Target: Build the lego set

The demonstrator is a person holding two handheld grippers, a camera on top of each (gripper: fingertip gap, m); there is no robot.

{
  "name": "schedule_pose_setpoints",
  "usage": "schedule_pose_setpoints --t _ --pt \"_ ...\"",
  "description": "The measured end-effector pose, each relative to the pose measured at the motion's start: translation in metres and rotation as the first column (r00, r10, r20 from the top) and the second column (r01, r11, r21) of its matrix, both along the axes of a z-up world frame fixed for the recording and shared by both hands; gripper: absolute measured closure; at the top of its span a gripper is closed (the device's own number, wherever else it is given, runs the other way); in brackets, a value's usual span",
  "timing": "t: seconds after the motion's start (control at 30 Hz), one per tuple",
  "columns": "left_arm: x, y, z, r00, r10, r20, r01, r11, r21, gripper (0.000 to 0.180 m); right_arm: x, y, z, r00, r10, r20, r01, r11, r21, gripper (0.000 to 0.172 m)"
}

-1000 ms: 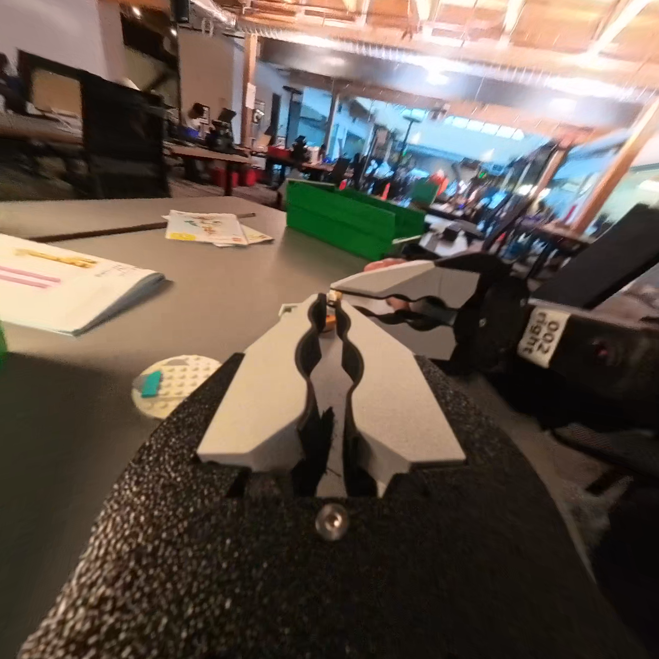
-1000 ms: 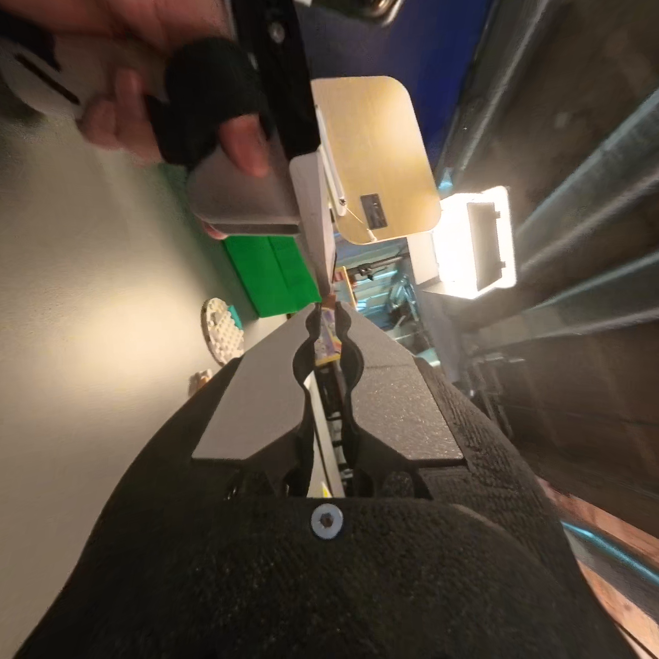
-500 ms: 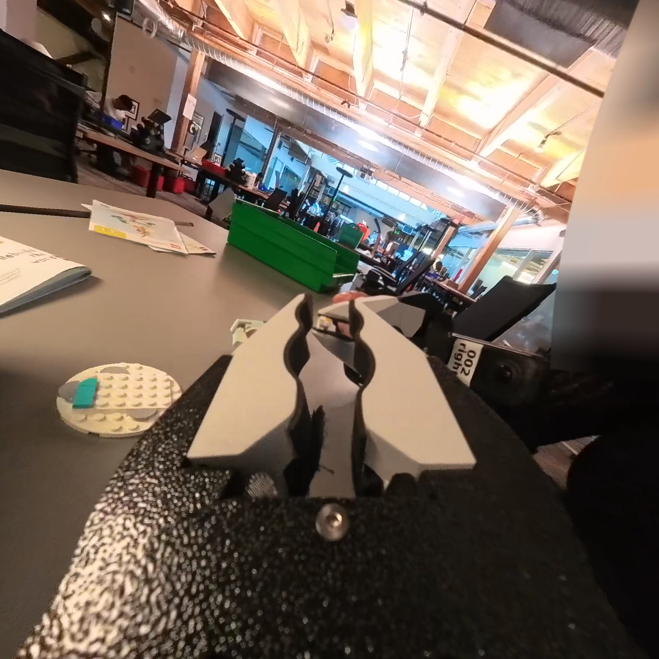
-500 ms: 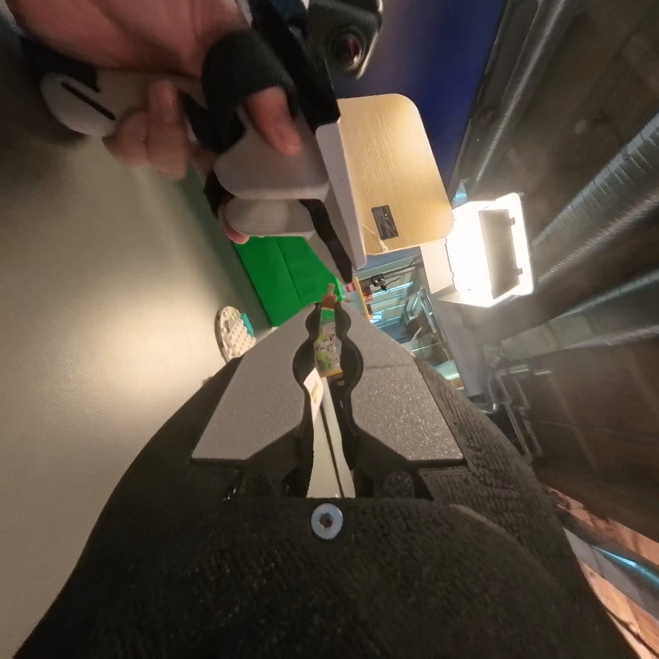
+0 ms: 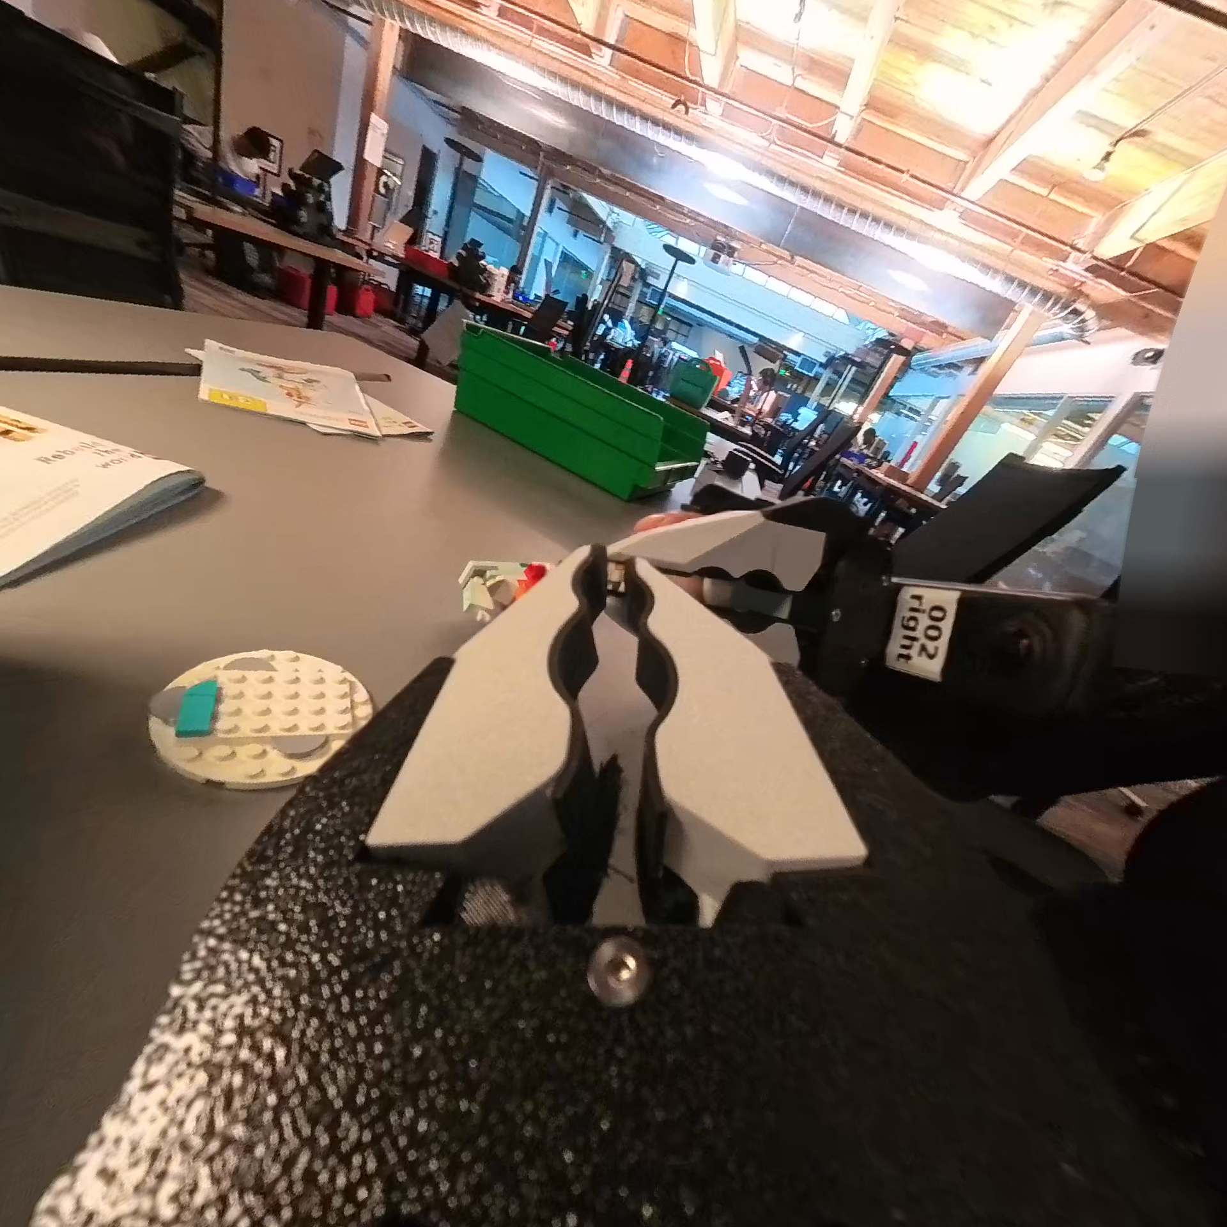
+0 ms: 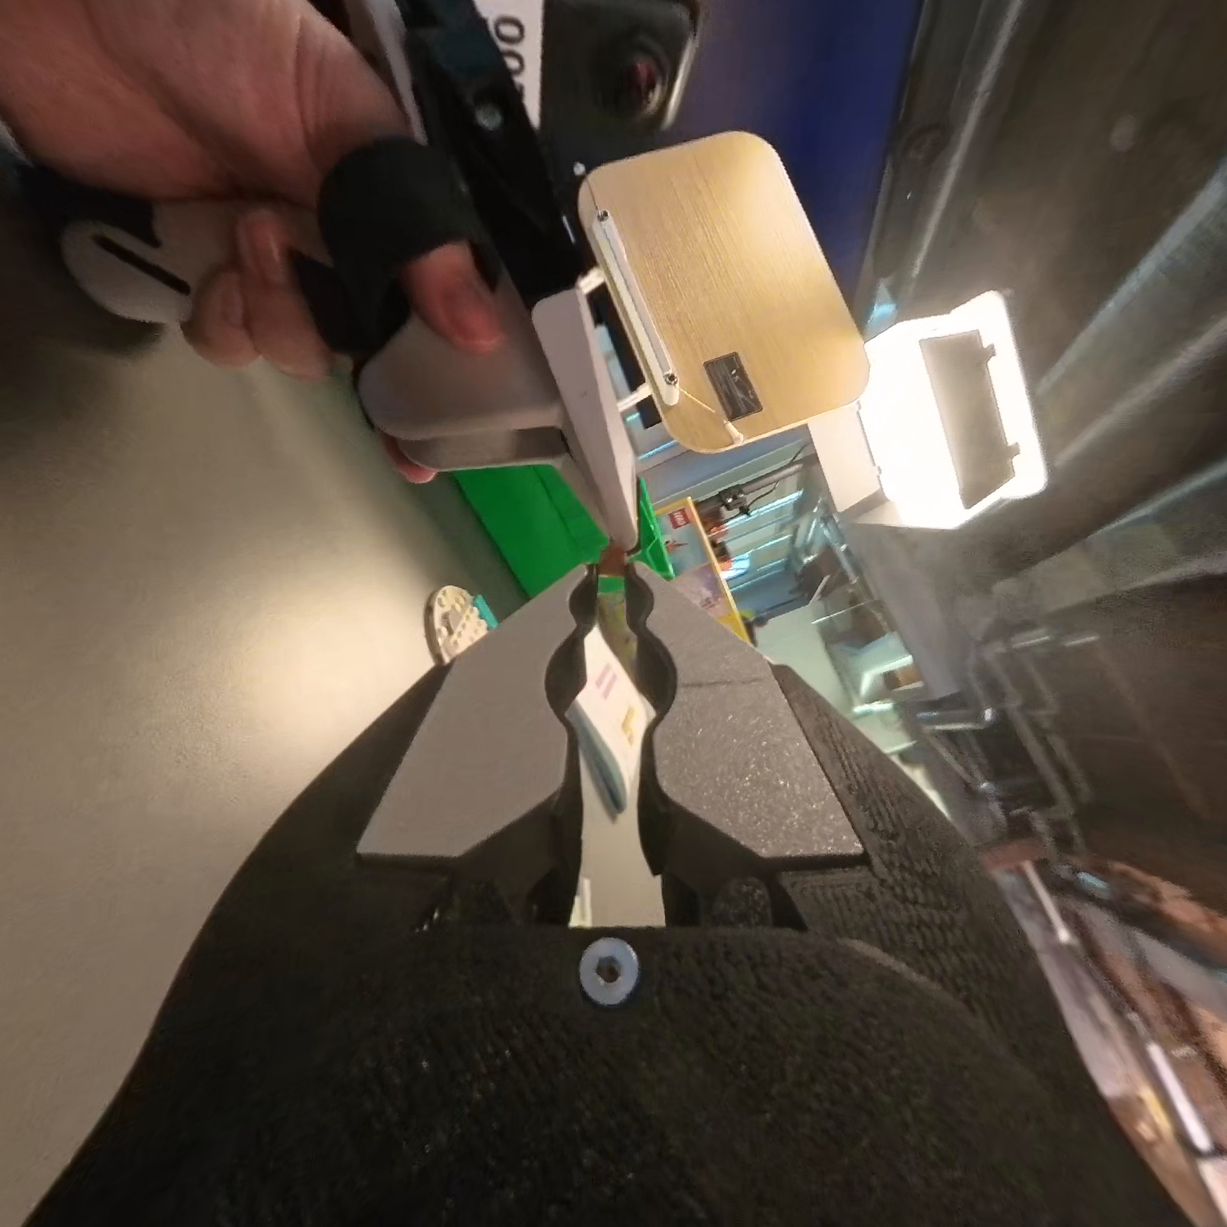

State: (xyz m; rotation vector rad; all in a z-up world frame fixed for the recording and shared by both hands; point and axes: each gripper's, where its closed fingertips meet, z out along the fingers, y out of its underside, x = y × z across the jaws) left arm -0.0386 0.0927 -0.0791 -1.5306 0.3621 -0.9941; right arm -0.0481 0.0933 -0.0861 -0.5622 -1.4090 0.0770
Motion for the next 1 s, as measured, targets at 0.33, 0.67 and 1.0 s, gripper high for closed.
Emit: schedule_pose_setpoints --t 0.33,0.67,1.0 --pt "-0.006 0.008 -0.005 0.997 0.068 -0.027 -0.069 0.997 -0.022 0.180 -0.006 0.007 -0.003 0.997 -0.078 0.018 0.079 0.996 -0.041 0.167" --pt "-0.037 0.016 0.004 0.977 0.206 0.048 -0.205 0.979 -0.010 0.180 0.000 0.003 0.010 0.991 -0.127 -0.036 0.131 0.974 0.185 0.167" --pt "-0.007 -0.007 0.004 0.854 0.277 -0.440 -0.078 0.905 0.417 0.170 0.001 -0.004 -0.015 0.984 0.169 0.061 -0.147 0.952 -0.268 0.167"
